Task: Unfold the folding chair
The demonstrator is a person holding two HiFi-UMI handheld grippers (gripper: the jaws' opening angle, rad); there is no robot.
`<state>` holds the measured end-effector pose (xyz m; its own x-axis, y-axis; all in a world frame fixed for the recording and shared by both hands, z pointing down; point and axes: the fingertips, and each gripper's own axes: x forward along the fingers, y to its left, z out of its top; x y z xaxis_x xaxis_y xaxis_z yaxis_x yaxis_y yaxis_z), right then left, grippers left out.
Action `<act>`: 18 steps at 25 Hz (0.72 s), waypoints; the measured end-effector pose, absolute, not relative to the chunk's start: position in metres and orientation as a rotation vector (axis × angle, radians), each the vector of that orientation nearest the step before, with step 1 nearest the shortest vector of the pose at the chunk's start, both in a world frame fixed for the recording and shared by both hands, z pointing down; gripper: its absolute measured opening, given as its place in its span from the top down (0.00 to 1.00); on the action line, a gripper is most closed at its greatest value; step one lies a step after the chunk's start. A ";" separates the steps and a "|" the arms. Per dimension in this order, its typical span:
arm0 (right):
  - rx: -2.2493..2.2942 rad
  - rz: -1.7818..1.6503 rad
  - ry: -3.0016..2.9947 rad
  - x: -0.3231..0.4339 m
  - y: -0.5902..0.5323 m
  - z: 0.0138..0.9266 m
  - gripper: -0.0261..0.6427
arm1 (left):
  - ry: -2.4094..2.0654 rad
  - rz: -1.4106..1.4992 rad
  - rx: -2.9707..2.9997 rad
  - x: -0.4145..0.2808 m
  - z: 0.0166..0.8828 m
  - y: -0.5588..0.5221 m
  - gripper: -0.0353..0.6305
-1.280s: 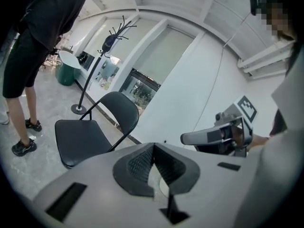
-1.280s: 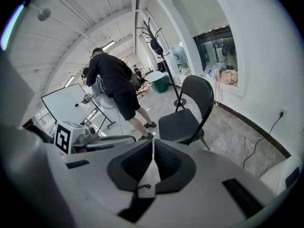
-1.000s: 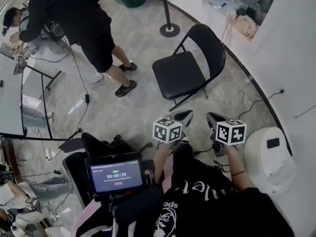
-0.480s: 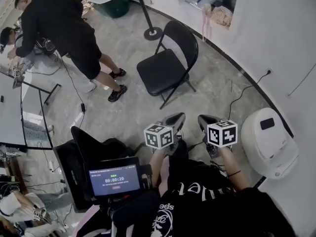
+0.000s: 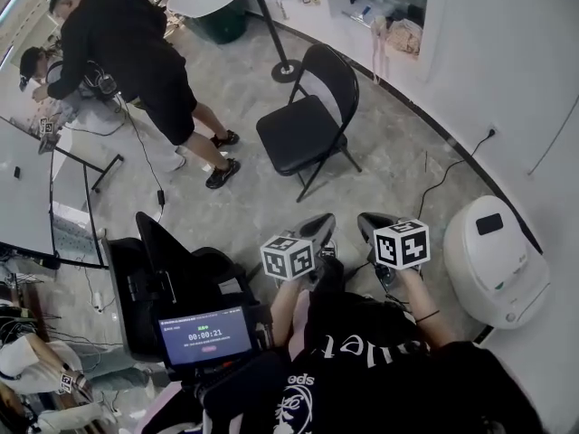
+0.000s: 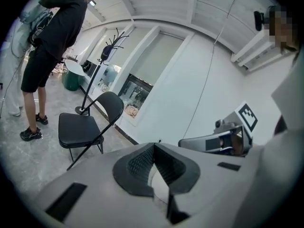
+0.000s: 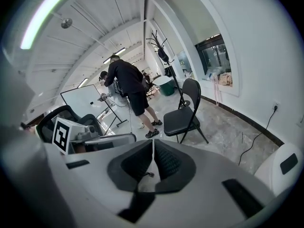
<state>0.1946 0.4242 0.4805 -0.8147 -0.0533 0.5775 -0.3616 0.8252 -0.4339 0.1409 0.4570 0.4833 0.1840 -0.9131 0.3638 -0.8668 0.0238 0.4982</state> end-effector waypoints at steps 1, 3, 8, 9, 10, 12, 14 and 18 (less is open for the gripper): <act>0.301 0.728 -2.448 0.196 0.427 0.480 0.92 | -1.680 -0.093 1.830 0.141 0.482 0.460 0.94; 0.292 0.720 -2.454 0.196 0.432 0.478 0.92 | -1.695 -0.095 1.828 0.141 0.481 0.465 0.94; 0.271 0.700 -2.455 0.198 0.441 0.477 0.92 | -1.718 -0.106 1.815 0.141 0.478 0.476 0.94; 0.269 0.696 -2.456 0.198 0.443 0.477 0.92 | -1.722 -0.108 1.814 0.141 0.478 0.478 0.94; 0.267 0.691 -2.457 0.198 0.445 0.477 0.92 | -1.726 -0.111 1.813 0.140 0.479 0.480 0.94; 0.266 0.681 -2.461 0.197 0.450 0.477 0.92 | -1.734 -0.119 1.809 0.138 0.479 0.485 0.94; 0.267 0.676 -2.465 0.196 0.453 0.477 0.92 | -1.741 -0.123 1.809 0.137 0.479 0.489 0.94; 0.264 0.670 -2.469 0.196 0.456 0.476 0.92 | -1.753 -0.131 1.816 0.137 0.476 0.493 0.94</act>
<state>0.1958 0.4562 0.4755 -0.8227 -0.0409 0.5671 -0.3221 0.8555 -0.4055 0.1373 0.4928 0.4755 0.1211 -0.9353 0.3325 -0.8757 0.0571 0.4795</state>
